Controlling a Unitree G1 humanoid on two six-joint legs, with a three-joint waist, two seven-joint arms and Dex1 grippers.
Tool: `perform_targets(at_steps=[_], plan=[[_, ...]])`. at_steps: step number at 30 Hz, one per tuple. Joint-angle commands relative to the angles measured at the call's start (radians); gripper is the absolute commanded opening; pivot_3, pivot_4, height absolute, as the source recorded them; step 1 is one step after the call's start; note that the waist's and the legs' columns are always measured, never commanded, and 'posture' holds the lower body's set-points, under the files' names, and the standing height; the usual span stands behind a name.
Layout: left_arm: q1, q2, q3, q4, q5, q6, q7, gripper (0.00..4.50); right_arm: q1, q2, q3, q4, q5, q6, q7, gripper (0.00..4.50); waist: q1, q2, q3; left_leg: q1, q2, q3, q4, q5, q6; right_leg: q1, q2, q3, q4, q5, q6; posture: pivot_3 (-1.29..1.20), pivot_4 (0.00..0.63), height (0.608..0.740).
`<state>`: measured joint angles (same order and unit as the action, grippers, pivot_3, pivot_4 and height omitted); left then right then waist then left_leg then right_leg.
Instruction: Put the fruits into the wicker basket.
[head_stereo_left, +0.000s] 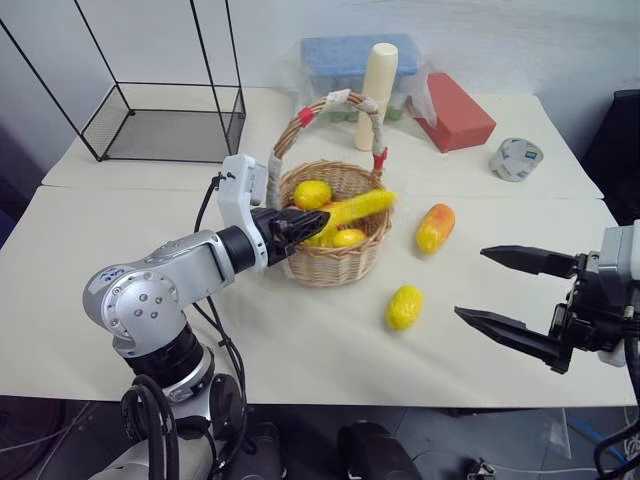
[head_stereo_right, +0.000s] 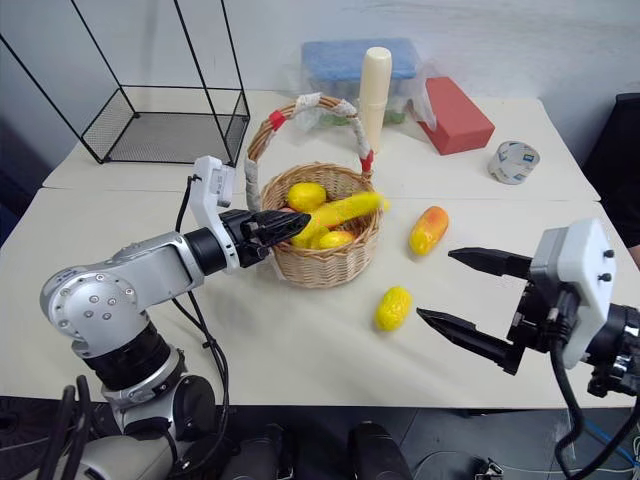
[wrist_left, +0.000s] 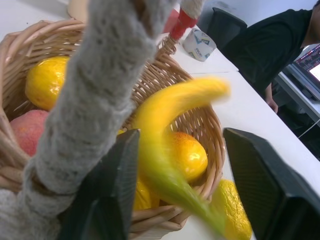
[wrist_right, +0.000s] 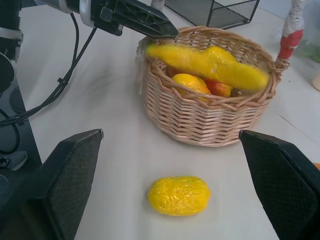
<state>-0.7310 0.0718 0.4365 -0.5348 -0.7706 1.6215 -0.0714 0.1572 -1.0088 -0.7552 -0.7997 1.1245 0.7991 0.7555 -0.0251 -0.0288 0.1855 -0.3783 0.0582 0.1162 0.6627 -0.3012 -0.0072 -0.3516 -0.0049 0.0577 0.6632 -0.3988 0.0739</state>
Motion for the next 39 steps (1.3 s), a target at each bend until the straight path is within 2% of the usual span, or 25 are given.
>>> perform_targets(at_steps=[1, 2, 5, 8, 11, 13, 15, 17, 20, 23, 27, 33, 38, 39], plan=[[0.019, 0.061, -0.009, -0.021, -0.152, -0.007, -0.079, 4.11, -0.012, 0.010, -0.011, -0.005, 0.009, -0.033, -0.010, 4.50, 0.000, 0.000, 0.000, 0.000, 0.000, 0.000, 0.000, 0.000, 0.000, 0.000, 0.000, 0.000, 0.000, 0.000, 0.000, 0.00, 0.150, 0.740], [0.024, 0.087, -0.011, -0.026, -0.189, -0.007, -0.109, 4.39, -0.013, 0.009, -0.008, -0.003, 0.008, -0.036, -0.010, 4.50, -0.001, 0.000, 0.000, 0.000, 0.000, 0.000, 0.000, 0.000, 0.000, 0.000, 0.000, 0.000, 0.000, 0.000, 0.000, 0.00, 0.150, 0.740], [0.041, 0.178, -0.020, -0.047, -0.250, -0.031, -0.210, 4.39, -0.014, 0.009, -0.001, 0.006, -0.002, -0.044, -0.006, 4.50, -0.003, 0.000, 0.000, 0.000, 0.000, 0.000, -0.001, 0.000, -0.001, 0.000, 0.000, 0.000, 0.000, 0.000, 0.000, 0.00, 0.150, 0.740], [0.090, 0.343, -0.064, -0.057, -0.274, -0.155, -0.407, 4.39, -0.010, 0.011, 0.005, 0.016, -0.022, -0.052, 0.005, 4.50, -0.006, 0.000, 0.000, 0.001, 0.000, 0.000, -0.001, 0.001, -0.002, -0.001, 0.001, 0.000, 0.000, 0.000, 0.000, 0.00, 0.150, 0.740], [0.178, 0.583, -0.166, -0.042, -0.167, -0.409, -0.724, 4.39, 0.026, -0.007, 0.012, 0.029, -0.066, -0.054, 0.062, 4.50, -0.005, 0.000, 0.000, 0.001, 0.000, 0.001, -0.003, 0.001, -0.002, -0.001, 0.001, 0.000, -0.001, 0.000, 0.000, 0.00, 0.150, 0.740], [0.240, 0.744, -0.245, 0.004, -0.037, -0.649, -0.969, 4.45, 0.056, -0.032, 0.017, 0.053, -0.117, -0.063, 0.123, 4.50, -0.005, 0.001, 0.000, 0.002, -0.001, 0.002, -0.004, 0.001, -0.003, 0.000, 0.000, 0.001, -0.002, 0.000, -0.001, 0.00, 0.150, 0.740], [0.272, 0.850, -0.292, 0.071, 0.051, -0.835, -1.146, 4.45, 0.086, -0.058, 0.034, 0.077, -0.198, -0.097, 0.190, 4.50, -0.002, 0.001, 0.000, 0.003, -0.002, 0.003, -0.007, 0.001, -0.002, 0.000, -0.001, 0.001, -0.004, 0.000, -0.001, 0.00, 0.150, 0.740], [0.272, 0.912, -0.317, 0.144, 0.100, -0.955, -1.264, 4.45, 0.110, -0.085, 0.070, 0.110, -0.312, -0.163, 0.252, 4.50, -0.001, 0.001, 0.000, 0.003, -0.003, 0.003, -0.008, 0.001, -0.001, 0.001, -0.003, 0.001, -0.005, -0.001, -0.001, 0.00, 0.150, 0.740], [0.251, 0.949, -0.354, 0.222, 0.151, -1.074, -1.362, 4.45, 0.100, -0.125, 0.186, 0.190, -0.512, -0.333, 0.306, 4.50, -0.004, 0.001, 0.000, 0.006, -0.004, 0.003, -0.011, 0.002, 0.001, 0.003, -0.004, 0.001, -0.009, -0.001, -0.002, 0.00, 0.150, 0.740], [0.228, 0.951, -0.385, 0.251, 0.177, -1.142, -1.418, 4.45, 0.025, -0.160, 0.365, 0.276, -0.706, -0.539, 0.345, 4.50, -0.006, 0.001, 0.001, 0.006, -0.004, 0.003, -0.013, 0.001, 0.002, 0.004, -0.005, 0.001, -0.010, -0.001, -0.002, 0.00, 0.150, 0.740], [0.193, 0.936, -0.414, 0.261, 0.176, -1.152, -1.428, 4.45, -0.158, -0.114, 0.611, 0.386, -0.878, -0.730, 0.361, 4.50, -0.011, 0.001, 0.001, 0.003, -0.003, 0.004, -0.013, 0.001, 0.002, -0.002, -0.004, 0.001, -0.008, -0.001, -0.002, 0.00, 0.150, 0.740], [0.177, 0.925, -0.419, 0.261, 0.181, -1.155, -1.411, 4.45, -0.427, 0.029, 0.874, 0.563, -1.030, -0.855, 0.392, 4.50, -0.024, 0.003, 0.002, -0.001, -0.002, 0.005, -0.009, 0.001, 0.002, -0.008, -0.004, 0.002, -0.001, -0.001, -0.002, 0.00, 0.150, 0.740], [0.174, 0.922, -0.414, 0.248, 0.173, -1.141, -1.386, 4.45, -0.525, 0.098, 0.963, 0.680, -1.081, -0.929, 0.429, 4.50, -0.030, 0.003, 0.002, -0.001, -0.002, 0.004, -0.003, 0.001, 0.002, -0.007, -0.004, 0.002, 0.005, -0.001, -0.002, 0.00, 0.150, 0.740], [0.175, 0.922, -0.413, 0.245, 0.172, -1.138, -1.380, 4.49, -0.541, 0.111, 0.978, 0.704, -1.091, -0.944, 0.432, 4.32, -0.030, 0.003, 0.002, -0.001, -0.002, 0.004, -0.002, 0.000, 0.002, -0.007, -0.004, 0.001, 0.006, -0.001, -0.002, 0.00, 0.150, 0.740]])
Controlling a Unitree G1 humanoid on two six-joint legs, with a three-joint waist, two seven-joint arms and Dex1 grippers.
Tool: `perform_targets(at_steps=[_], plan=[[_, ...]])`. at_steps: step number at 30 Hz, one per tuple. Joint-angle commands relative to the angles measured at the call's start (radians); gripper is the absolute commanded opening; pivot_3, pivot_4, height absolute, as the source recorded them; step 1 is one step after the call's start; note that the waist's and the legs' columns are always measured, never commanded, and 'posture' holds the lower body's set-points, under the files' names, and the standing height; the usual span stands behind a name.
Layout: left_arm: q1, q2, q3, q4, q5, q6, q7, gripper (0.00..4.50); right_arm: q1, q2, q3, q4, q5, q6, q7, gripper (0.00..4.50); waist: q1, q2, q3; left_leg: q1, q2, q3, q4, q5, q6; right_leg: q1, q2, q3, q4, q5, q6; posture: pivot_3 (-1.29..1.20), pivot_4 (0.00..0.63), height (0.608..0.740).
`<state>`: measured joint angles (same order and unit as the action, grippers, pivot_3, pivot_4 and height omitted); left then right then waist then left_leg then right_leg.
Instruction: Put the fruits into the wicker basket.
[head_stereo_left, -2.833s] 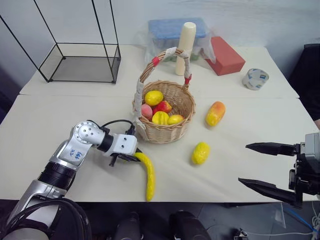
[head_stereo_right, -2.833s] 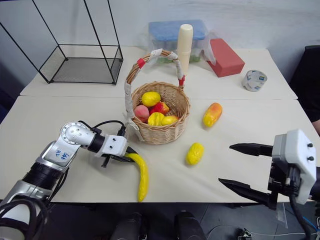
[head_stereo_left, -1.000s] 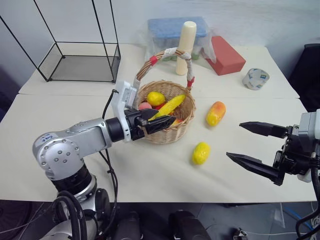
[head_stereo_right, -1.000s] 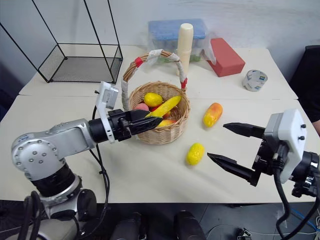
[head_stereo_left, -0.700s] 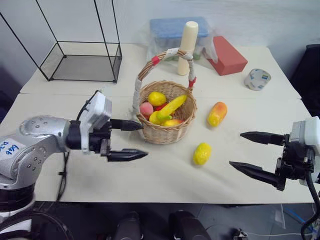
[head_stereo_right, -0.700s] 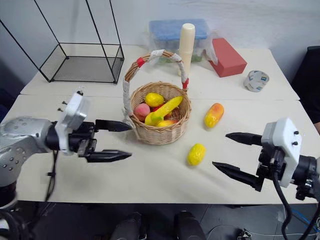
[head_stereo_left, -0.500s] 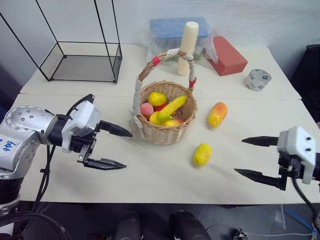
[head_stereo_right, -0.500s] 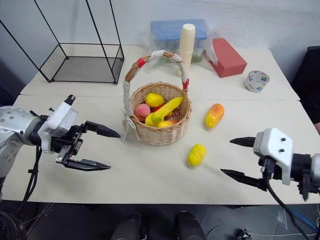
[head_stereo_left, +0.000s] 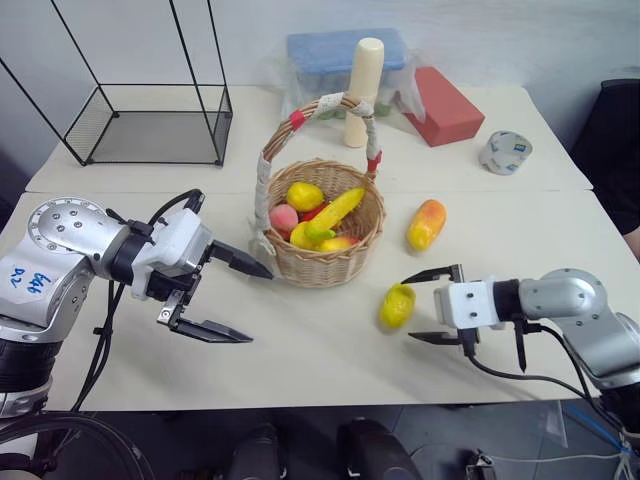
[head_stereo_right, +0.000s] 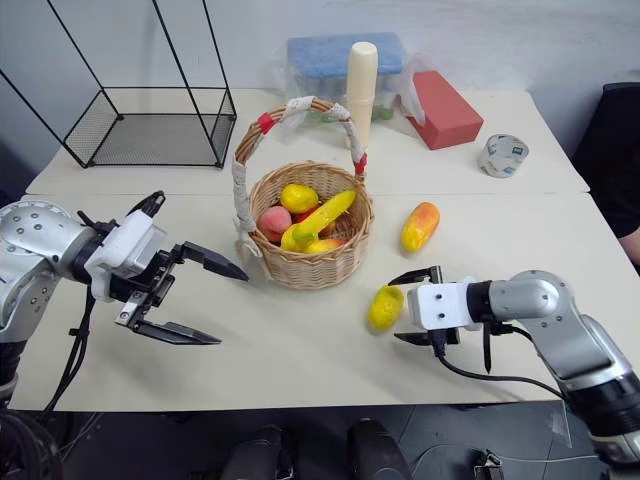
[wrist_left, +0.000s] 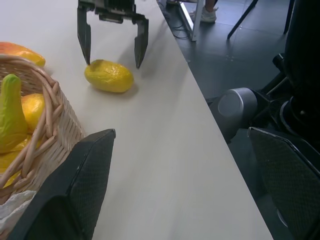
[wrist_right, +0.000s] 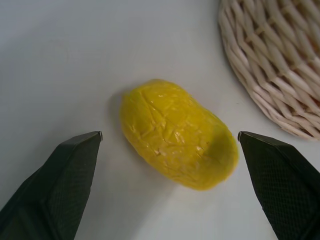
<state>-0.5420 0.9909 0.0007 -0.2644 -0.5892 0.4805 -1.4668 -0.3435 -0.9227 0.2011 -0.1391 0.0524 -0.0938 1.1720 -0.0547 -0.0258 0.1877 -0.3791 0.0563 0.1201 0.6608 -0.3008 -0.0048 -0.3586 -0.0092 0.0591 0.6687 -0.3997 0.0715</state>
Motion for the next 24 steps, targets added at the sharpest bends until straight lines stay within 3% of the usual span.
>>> perform_targets(at_steps=[1, 6, 10, 14, 17, 24], plan=[[-0.014, 0.003, 0.024, -0.026, -0.010, 0.004, 0.019, 4.50, -0.050, 0.034, 0.031, 0.061, -0.026, -0.062, 0.018, 4.12, -0.001, 0.000, 0.000, 0.000, 0.000, 0.000, 0.001, 0.000, 0.000, 0.000, 0.000, 0.000, 0.001, 0.000, 0.000, 0.00, 0.150, 0.740], [-0.006, 0.003, 0.033, -0.033, -0.016, 0.016, 0.050, 4.50, -0.074, 0.078, 0.041, 0.120, -0.025, -0.089, 0.022, 2.52, -0.001, 0.000, 0.000, 0.000, 0.000, -0.001, 0.002, 0.000, 0.000, 0.000, 0.000, -0.001, 0.004, 0.000, 0.000, 0.00, 0.150, 0.740], [-0.008, -0.006, 0.048, -0.019, -0.027, 0.045, 0.092, 4.50, -0.034, 0.068, 0.008, 0.076, 0.033, -0.054, 0.036, 1.71, 0.000, 0.000, 0.000, 0.000, 0.000, -0.001, 0.003, 0.000, 0.000, 0.000, 0.000, -0.001, 0.005, 0.000, 0.000, 0.00, 0.150, 0.740], [-0.007, -0.023, 0.086, 0.023, -0.048, 0.092, 0.152, 4.50, -0.025, 0.101, -0.101, -0.078, 0.258, 0.218, -0.020, 1.57, 0.000, 0.000, 0.000, 0.000, 0.000, -0.002, 0.003, 0.000, 0.000, 0.000, 0.000, -0.001, 0.006, 0.000, 0.000, 0.00, 0.150, 0.740], [-0.009, -0.039, 0.119, 0.031, -0.081, 0.138, 0.191, 4.50, -0.130, 0.170, -0.170, -0.177, 0.434, 0.463, -0.136, 1.57, -0.011, 0.000, 0.000, 0.001, 0.001, -0.002, 0.003, 0.000, 0.000, 0.000, 0.000, -0.001, 0.008, 0.000, 0.000, 0.00, 0.150, 0.740], [-0.026, -0.073, 0.109, 0.014, -0.088, 0.148, 0.231, 4.50, -0.408, 0.314, -0.062, -0.061, 0.276, 0.570, -0.324, 1.57, -0.017, 0.000, 0.000, 0.001, 0.001, -0.003, 0.003, 0.001, -0.002, -0.002, 0.000, -0.003, 0.011, -0.001, -0.002, 0.00, 0.150, 0.740]])
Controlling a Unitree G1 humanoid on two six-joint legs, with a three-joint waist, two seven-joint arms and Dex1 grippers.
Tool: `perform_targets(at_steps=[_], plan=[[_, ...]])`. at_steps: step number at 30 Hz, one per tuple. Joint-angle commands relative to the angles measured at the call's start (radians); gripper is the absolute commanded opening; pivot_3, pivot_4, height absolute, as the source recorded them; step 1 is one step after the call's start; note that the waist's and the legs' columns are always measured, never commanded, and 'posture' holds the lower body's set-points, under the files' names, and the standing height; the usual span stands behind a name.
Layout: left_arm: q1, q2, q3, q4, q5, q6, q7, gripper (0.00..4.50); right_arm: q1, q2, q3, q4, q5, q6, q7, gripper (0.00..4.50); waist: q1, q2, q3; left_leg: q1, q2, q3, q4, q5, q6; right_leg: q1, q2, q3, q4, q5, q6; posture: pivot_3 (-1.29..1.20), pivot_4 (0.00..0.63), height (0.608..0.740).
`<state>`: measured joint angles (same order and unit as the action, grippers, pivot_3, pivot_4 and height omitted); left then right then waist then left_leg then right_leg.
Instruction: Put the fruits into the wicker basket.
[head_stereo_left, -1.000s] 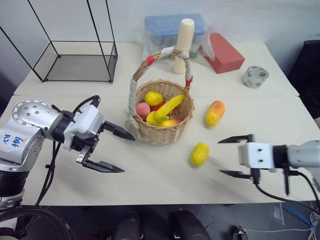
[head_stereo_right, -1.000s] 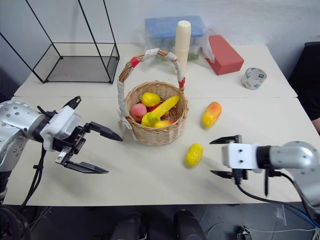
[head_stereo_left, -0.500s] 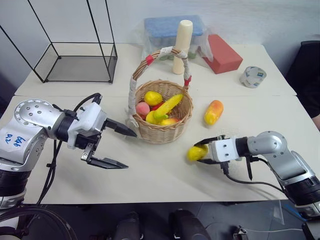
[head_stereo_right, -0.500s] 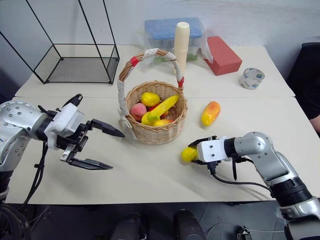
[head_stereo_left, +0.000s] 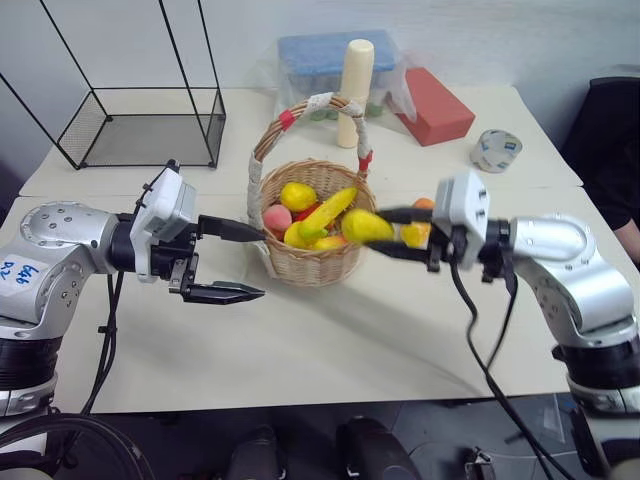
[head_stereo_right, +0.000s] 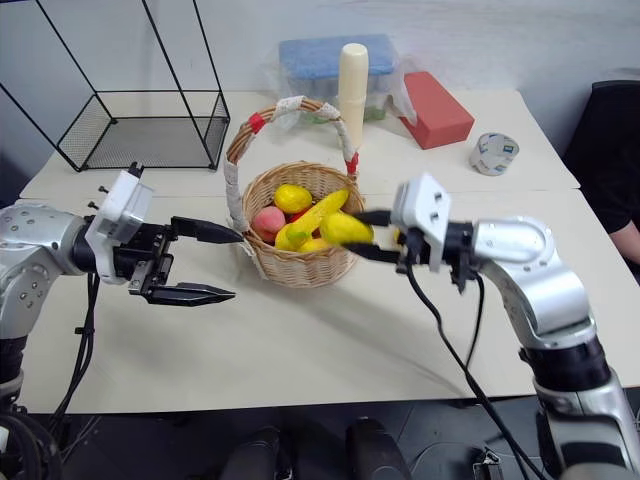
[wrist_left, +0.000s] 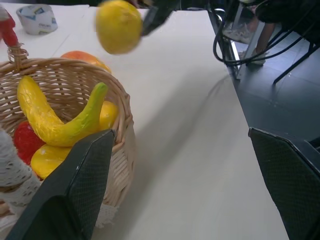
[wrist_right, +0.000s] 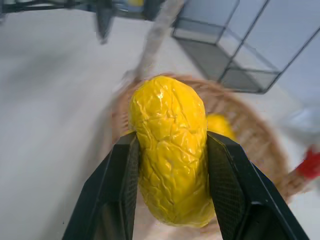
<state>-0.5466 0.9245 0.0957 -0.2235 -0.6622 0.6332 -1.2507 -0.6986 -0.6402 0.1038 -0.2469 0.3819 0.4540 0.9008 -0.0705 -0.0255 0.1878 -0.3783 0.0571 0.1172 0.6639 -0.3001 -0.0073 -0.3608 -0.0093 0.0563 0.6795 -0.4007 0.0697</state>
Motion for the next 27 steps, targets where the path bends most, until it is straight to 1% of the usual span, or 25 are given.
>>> perform_targets(at_steps=[1, 3, 4, 6, 8, 9, 12, 14, 16, 19, 22, 24, 27], plan=[[-0.022, -0.010, 0.014, -0.031, -0.015, -0.003, 0.019, 4.50, -0.074, 0.048, 0.047, 0.074, -0.070, 0.023, -0.060, 1.57, 0.001, 0.000, 0.000, 0.000, 0.000, 0.000, 0.000, 0.000, 0.000, 0.000, 0.000, 0.000, 0.000, 0.000, 0.000, 0.00, 0.150, 0.740], [-0.021, -0.014, 0.017, -0.041, -0.020, 0.003, 0.027, 4.50, -0.094, 0.064, 0.067, 0.113, -0.108, 0.006, -0.070, 2.28, 0.004, 0.000, 0.000, -0.002, 0.000, 0.000, 0.000, 0.000, 0.000, -0.002, 0.000, 0.000, 0.000, 0.000, 0.000, 0.00, 0.150, 0.740], [-0.019, -0.014, 0.019, -0.045, -0.023, 0.006, 0.029, 4.50, -0.098, 0.068, 0.071, 0.122, -0.121, 0.004, -0.075, 2.50, 0.006, 0.000, 0.000, -0.003, 0.000, 0.000, 0.000, 0.000, 0.001, -0.003, 0.000, 0.000, 0.000, 0.000, 0.000, 0.00, 0.150, 0.740], [-0.011, -0.010, 0.024, -0.053, -0.026, 0.008, 0.030, 4.50, -0.092, 0.063, 0.062, 0.106, -0.126, 0.011, -0.079, 3.24, 0.009, 0.000, 0.000, -0.011, 0.000, 0.000, 0.003, 0.000, 0.001, -0.011, -0.001, 0.000, 0.002, 0.000, 0.000, 0.00, 0.150, 0.740], [-0.004, -0.009, 0.028, -0.061, -0.028, 0.010, 0.033, 4.50, -0.078, 0.055, 0.043, 0.075, -0.114, 0.024, -0.072, 3.85, 0.008, 0.000, 0.000, -0.016, 0.000, 0.000, 0.005, 0.000, 0.001, -0.017, -0.001, 0.000, 0.007, 0.000, 0.000, 0.00, 0.150, 0.740], [-0.002, -0.010, 0.030, -0.063, -0.029, 0.012, 0.036, 4.50, -0.065, 0.050, 0.016, 0.041, -0.074, 0.053, -0.060, 3.85, 0.008, 0.000, 0.000, -0.016, 0.000, 0.000, 0.005, 0.000, 0.001, -0.017, -0.001, 0.000, 0.009, 0.000, 0.000, 0.00, 0.150, 0.740], [0.003, -0.013, 0.039, -0.073, -0.040, 0.024, 0.050, 4.50, 0.004, 0.006, -0.123, -0.115, 0.113, 0.188, -0.023, 3.85, 0.012, 0.000, 0.000, -0.016, 0.000, 0.000, 0.004, 0.000, 0.001, -0.017, -0.001, 0.000, 0.009, 0.000, 0.000, 0.00, 0.150, 0.740], [0.009, -0.014, 0.045, -0.087, -0.054, 0.038, 0.057, 4.50, 0.104, -0.055, -0.319, -0.228, 0.245, 0.334, -0.069, 3.85, 0.018, 0.000, 0.000, -0.017, 0.000, -0.001, 0.004, 0.000, 0.001, -0.016, -0.001, 0.000, 0.009, 0.000, 0.000, 0.00, 0.150, 0.740], [0.014, -0.013, 0.047, -0.094, -0.059, 0.042, 0.059, 4.50, 0.182, -0.090, -0.452, -0.282, 0.322, 0.434, -0.128, 3.85, 0.021, 0.000, 0.000, -0.017, 0.000, -0.003, 0.004, 0.000, 0.001, -0.014, -0.001, 0.000, 0.008, 0.000, 0.000, 0.00, 0.150, 0.740], [0.005, -0.018, 0.039, -0.087, -0.056, 0.038, 0.059, 4.50, 0.266, -0.100, -0.568, -0.296, 0.384, 0.516, -0.210, 3.85, 0.017, -0.001, 0.000, -0.016, -0.001, -0.003, 0.004, 0.000, 0.001, -0.012, 0.000, 0.000, 0.003, 0.000, 0.000, 0.00, 0.150, 0.740], [-0.019, -0.030, 0.022, -0.072, -0.048, 0.031, 0.060, 4.50, 0.306, -0.077, -0.609, -0.258, 0.407, 0.569, -0.299, 3.85, 0.009, 0.000, 0.000, -0.013, -0.001, -0.002, 0.002, 0.002, -0.001, -0.011, 0.001, 0.002, 0.003, 0.000, 0.000, 0.00, 0.150, 0.740], [-0.034, -0.039, 0.013, -0.067, -0.045, 0.029, 0.061, 4.50, 0.305, -0.050, -0.599, -0.204, 0.399, 0.590, -0.357, 3.85, 0.007, 0.000, 0.000, -0.012, 0.000, 0.000, 0.000, 0.003, -0.002, -0.012, 0.002, 0.003, 0.003, 0.000, 0.000, 0.00, 0.150, 0.740], [-0.056, -0.053, 0.003, -0.071, -0.048, 0.032, 0.064, 4.50, 0.262, 0.017, -0.558, -0.073, 0.358, 0.604, -0.457, 3.85, 0.007, 0.000, 0.000, -0.012, 0.000, 0.000, 0.000, 0.004, -0.002, -0.012, 0.002, 0.004, 0.003, 0.000, 0.000, 0.00, 0.150, 0.740]])
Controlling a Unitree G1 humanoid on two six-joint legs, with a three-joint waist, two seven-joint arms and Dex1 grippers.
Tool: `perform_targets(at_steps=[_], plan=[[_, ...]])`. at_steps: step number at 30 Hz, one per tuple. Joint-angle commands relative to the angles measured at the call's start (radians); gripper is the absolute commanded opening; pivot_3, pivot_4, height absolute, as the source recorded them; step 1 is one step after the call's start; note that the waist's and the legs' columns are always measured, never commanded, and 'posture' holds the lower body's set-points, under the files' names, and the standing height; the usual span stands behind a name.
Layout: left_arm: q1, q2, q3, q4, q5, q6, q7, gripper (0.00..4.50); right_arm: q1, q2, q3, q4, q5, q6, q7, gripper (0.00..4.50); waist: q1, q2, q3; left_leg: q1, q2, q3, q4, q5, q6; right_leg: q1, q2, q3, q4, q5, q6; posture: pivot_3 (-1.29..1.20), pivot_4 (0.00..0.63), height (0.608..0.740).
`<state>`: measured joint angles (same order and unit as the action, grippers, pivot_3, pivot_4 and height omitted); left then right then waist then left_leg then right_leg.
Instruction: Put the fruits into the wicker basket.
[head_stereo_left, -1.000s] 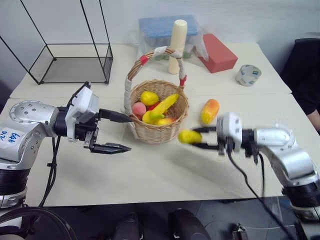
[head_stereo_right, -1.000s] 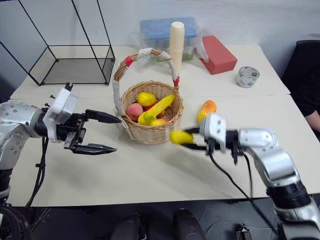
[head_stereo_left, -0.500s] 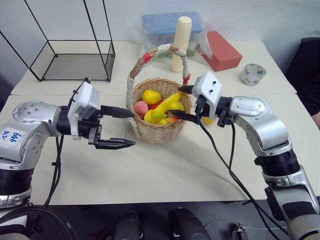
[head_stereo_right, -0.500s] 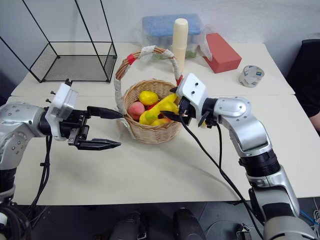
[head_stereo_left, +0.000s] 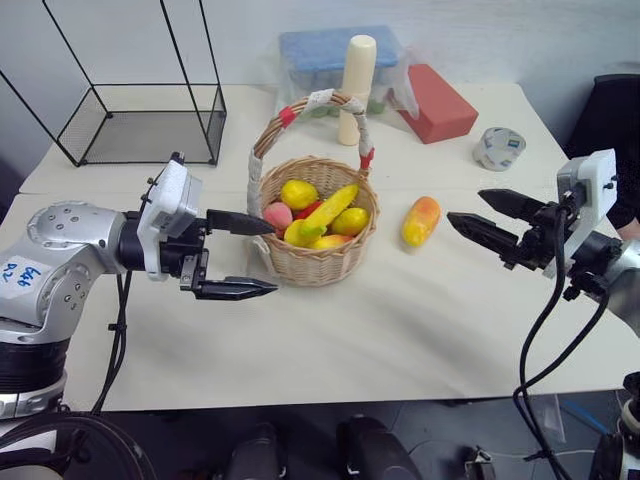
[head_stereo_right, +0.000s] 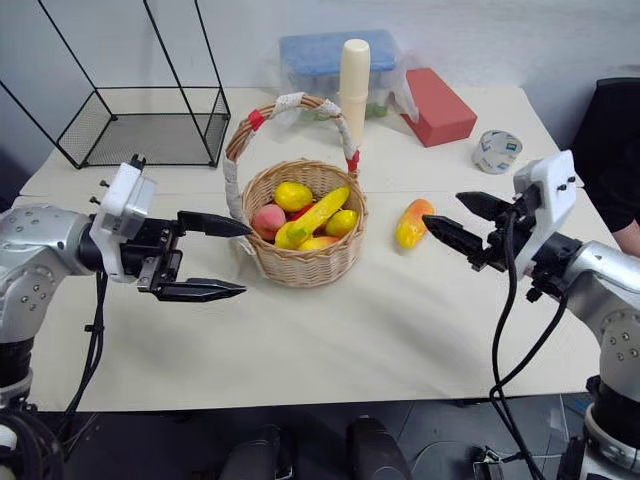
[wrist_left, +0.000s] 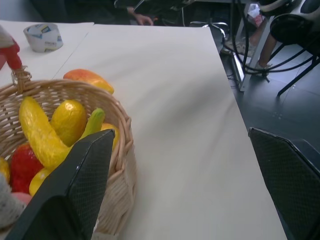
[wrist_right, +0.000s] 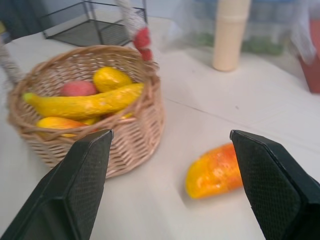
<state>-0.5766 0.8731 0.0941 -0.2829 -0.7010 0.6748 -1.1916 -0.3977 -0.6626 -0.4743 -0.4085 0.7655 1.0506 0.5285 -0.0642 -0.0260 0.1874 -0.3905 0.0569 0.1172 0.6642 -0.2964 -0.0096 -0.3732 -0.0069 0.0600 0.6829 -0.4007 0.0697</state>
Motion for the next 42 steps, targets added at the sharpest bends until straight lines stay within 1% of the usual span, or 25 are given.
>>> perform_targets(at_steps=[1, 2, 6, 8, 11, 14, 18, 21, 24, 25, 26, 27, 29, 31, 34, 36, 37, 39, 42], plan=[[-0.030, -0.004, 0.003, -0.013, -0.009, -0.008, 0.005, 4.50, -0.053, 0.055, 0.029, 0.121, -0.036, 0.008, -0.107, 3.85, 0.000, 0.000, 0.000, 0.000, 0.000, 0.000, 0.000, 0.000, 0.000, -0.001, 0.000, 0.000, 0.000, 0.000, 0.000, 0.00, 0.150, 0.740], [-0.033, -0.005, 0.003, -0.015, -0.010, -0.007, 0.005, 4.50, -0.073, 0.070, 0.047, 0.158, -0.048, 0.014, -0.129, 3.85, 0.001, 0.000, 0.000, 0.000, 0.000, 0.001, 0.000, 0.000, 0.000, -0.001, 0.000, 0.001, 0.001, 0.000, 0.000, 0.00, 0.150, 0.740], [-0.037, -0.004, 0.005, -0.023, -0.014, -0.002, 0.008, 4.50, -0.169, 0.124, 0.138, 0.374, -0.166, -0.057, -0.203, 3.85, -0.001, 0.000, 0.000, 0.000, 0.000, 0.001, 0.000, 0.000, 0.000, -0.003, 0.000, 0.001, 0.002, 0.000, 0.000, 0.00, 0.150, 0.740], [-0.030, -0.001, 0.011, -0.026, -0.016, 0.003, 0.013, 4.50, -0.240, 0.169, 0.115, 0.496, -0.179, -0.077, -0.251, 3.85, -0.002, 0.000, 0.000, 0.000, 0.000, 0.002, 0.000, 0.000, 0.000, -0.003, 0.000, 0.001, 0.002, 0.000, 0.000, 0.00, 0.150, 0.740], [-0.011, 0.010, 0.024, -0.040, -0.020, 0.006, 0.015, 4.50, -0.333, 0.225, 0.062, 0.650, -0.159, -0.069, -0.298, 3.85, -0.008, 0.001, 0.000, 0.000, 0.000, 0.002, 0.000, 0.000, 0.000, -0.003, 0.000, 0.001, 0.003, 0.000, 0.000, 0.00, 0.150, 0.740], [-0.003, 0.016, 0.035, -0.053, -0.027, 0.013, 0.021, 4.50, -0.389, 0.265, 0.040, 0.730, -0.123, -0.051, -0.274, 3.85, -0.015, 0.001, 0.000, 0.000, 0.000, 0.002, 0.000, 0.000, 0.000, -0.004, 0.000, 0.001, 0.004, 0.000, -0.001, 0.00, 0.150, 0.740], [0.002, 0.018, 0.040, -0.058, -0.026, 0.014, 0.029, 4.50, -0.421, 0.292, 0.036, 0.793, -0.120, -0.071, -0.265, 3.85, -0.019, 0.001, 0.000, -0.001, 0.000, 0.001, -0.001, 0.000, 0.000, -0.004, -0.001, 0.001, 0.004, 0.000, -0.001, 0.00, 0.150, 0.740], [0.007, 0.021, 0.044, -0.062, -0.026, 0.013, 0.034, 4.50, -0.430, 0.295, 0.050, 0.843, -0.150, -0.112, -0.264, 3.30, -0.021, 0.001, 0.000, -0.001, 0.000, 0.001, -0.001, 0.000, 0.000, -0.004, 0.000, 0.001, 0.004, 0.000, -0.001, 0.00, 0.150, 0.740], [0.007, 0.021, 0.049, -0.066, -0.031, 0.016, 0.039, 4.50, -0.425, 0.291, 0.053, 0.854, -0.153, -0.123, -0.260, 2.40, -0.020, 0.001, 0.000, 0.000, 0.000, 0.001, -0.001, 0.000, 0.000, -0.003, 0.000, 0.001, 0.004, 0.000, -0.001, 0.00, 0.150, 0.740], [0.006, 0.021, 0.050, -0.067, -0.033, 0.017, 0.041, 4.50, -0.420, 0.286, 0.060, 0.846, -0.155, -0.127, -0.250, 2.08, -0.020, 0.001, 0.000, 0.000, 0.000, 0.001, 0.000, 0.000, 0.000, -0.003, -0.001, 0.001, 0.004, 0.000, -0.001, 0.00, 0.150, 0.740], [0.002, 0.018, 0.050, -0.066, -0.033, 0.018, 0.044, 4.50, -0.408, 0.279, 0.067, 0.826, -0.153, -0.122, -0.240, 1.87, -0.020, 0.001, 0.000, -0.001, 0.000, 0.001, 0.000, 0.000, 0.000, -0.003, -0.001, 0.001, 0.004, 0.000, -0.001, 0.00, 0.150, 0.740], [-0.005, 0.014, 0.050, -0.064, -0.035, 0.019, 0.049, 4.50, -0.390, 0.268, 0.075, 0.793, -0.152, -0.116, -0.227, 1.76, -0.020, 0.001, 0.000, 0.000, 0.000, 0.001, 0.000, 0.000, 0.000, -0.003, -0.001, 0.001, 0.004, 0.000, -0.001, 0.00, 0.150, 0.740], [-0.010, 0.009, 0.050, -0.064, -0.036, 0.020, 0.054, 4.50, -0.360, 0.251, 0.078, 0.731, -0.141, -0.103, -0.210, 1.74, -0.016, 0.001, 0.000, -0.001, 0.000, 0.001, 0.000, 0.000, 0.000, -0.003, -0.001, 0.001, 0.004, 0.000, -0.001, 0.00, 0.150, 0.740], [-0.014, 0.006, 0.052, -0.067, -0.041, 0.020, 0.059, 4.50, -0.327, 0.227, 0.061, 0.620, -0.088, -0.068, -0.169, 1.74, -0.015, 0.001, 0.000, -0.001, 0.000, 0.001, -0.001, 0.000, 0.000, -0.003, -0.001, 0.000, 0.003, 0.000, -0.001, 0.00, 0.150, 0.740], [-0.033, 0.001, 0.074, -0.067, -0.085, 0.051, 0.077, 4.50, -0.258, 0.164, 0.060, 0.379, 0.038, 0.010, -0.061, 1.74, -0.015, 0.001, 0.001, -0.002, 0.000, 0.000, -0.001, 0.000, 0.000, -0.003, -0.001, 0.000, 0.002, 0.000, 0.000, 0.00, 0.150, 0.740], [-0.050, 0.002, 0.082, -0.058, -0.100, 0.063, 0.084, 4.50, -0.225, 0.121, 0.076, 0.217, 0.132, 0.084, -0.019, 1.74, -0.016, 0.002, 0.001, -0.002, 0.000, 0.000, -0.001, 0.000, 0.000, -0.003, 0.000, 0.000, 0.002, 0.000, 0.000, 0.00, 0.150, 0.740], [-0.055, 0.003, 0.082, -0.055, -0.101, 0.064, 0.086, 4.50, -0.222, 0.116, 0.079, 0.165, 0.175, 0.116, -0.022, 1.74, -0.019, 0.002, 0.001, -0.002, 0.000, 0.000, -0.002, 0.000, 0.000, -0.003, 0.000, 0.000, 0.001, 0.000, 0.000, 0.00, 0.150, 0.740], [-0.061, 0.004, 0.076, -0.048, -0.095, 0.057, 0.083, 4.50, -0.251, 0.147, 0.092, 0.112, 0.234, 0.156, -0.073, 1.74, -0.026, 0.002, 0.001, -0.001, 0.001, 0.000, -0.002, 0.000, 0.000, -0.003, 0.001, 0.000, 0.001, 0.000, 0.000, 0.00, 0.150, 0.740], [-0.066, 0.000, 0.061, -0.042, -0.086, 0.047, 0.080, 4.50, -0.318, 0.217, 0.150, 0.092, 0.238, 0.168, -0.160, 1.74, -0.027, 0.002, 0.001, 0.000, 0.002, 0.001, -0.002, 0.000, -0.002, -0.002, 0.002, 0.000, 0.001, 0.000, 0.000, 0.00, 0.150, 0.740]])
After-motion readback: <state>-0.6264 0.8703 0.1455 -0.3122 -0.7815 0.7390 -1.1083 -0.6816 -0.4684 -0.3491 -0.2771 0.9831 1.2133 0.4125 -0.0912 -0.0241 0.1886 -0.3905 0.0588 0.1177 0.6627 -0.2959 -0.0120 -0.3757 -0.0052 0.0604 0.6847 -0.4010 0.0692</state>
